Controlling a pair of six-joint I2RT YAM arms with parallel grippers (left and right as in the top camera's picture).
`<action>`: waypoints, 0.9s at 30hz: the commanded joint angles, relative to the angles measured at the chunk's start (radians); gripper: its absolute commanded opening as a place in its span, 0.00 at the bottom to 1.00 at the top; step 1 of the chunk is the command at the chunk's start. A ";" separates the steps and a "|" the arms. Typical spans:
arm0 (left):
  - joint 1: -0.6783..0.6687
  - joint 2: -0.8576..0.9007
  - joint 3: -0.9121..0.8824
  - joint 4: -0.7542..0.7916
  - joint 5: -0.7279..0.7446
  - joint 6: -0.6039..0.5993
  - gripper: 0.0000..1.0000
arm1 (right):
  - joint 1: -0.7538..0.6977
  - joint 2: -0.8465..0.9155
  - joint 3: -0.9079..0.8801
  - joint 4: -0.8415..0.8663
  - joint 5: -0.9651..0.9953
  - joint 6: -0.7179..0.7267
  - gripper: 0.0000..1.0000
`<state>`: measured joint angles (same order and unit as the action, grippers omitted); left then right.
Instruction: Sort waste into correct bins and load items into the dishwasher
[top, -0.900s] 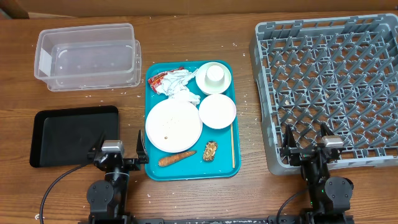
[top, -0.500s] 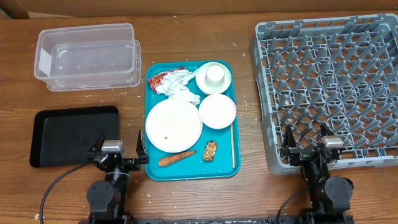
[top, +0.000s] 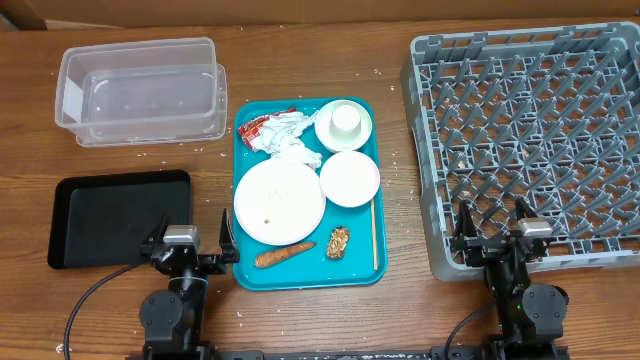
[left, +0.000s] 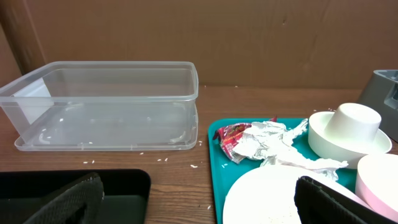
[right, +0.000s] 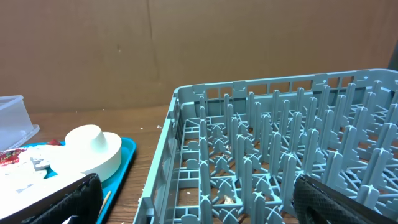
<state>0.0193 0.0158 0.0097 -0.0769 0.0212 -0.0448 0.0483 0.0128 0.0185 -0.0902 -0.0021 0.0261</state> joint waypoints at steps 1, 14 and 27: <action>-0.006 -0.010 -0.005 0.000 -0.009 0.023 1.00 | 0.002 -0.010 -0.011 0.006 -0.001 0.000 1.00; -0.006 -0.010 -0.005 0.000 -0.009 0.023 1.00 | 0.002 -0.010 -0.011 0.006 0.000 0.000 1.00; -0.005 -0.010 -0.005 0.032 -0.124 0.111 1.00 | 0.002 -0.010 -0.011 0.006 -0.001 0.000 1.00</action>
<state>0.0193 0.0158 0.0093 -0.0555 -0.0360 0.0086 0.0483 0.0128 0.0185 -0.0902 -0.0021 0.0257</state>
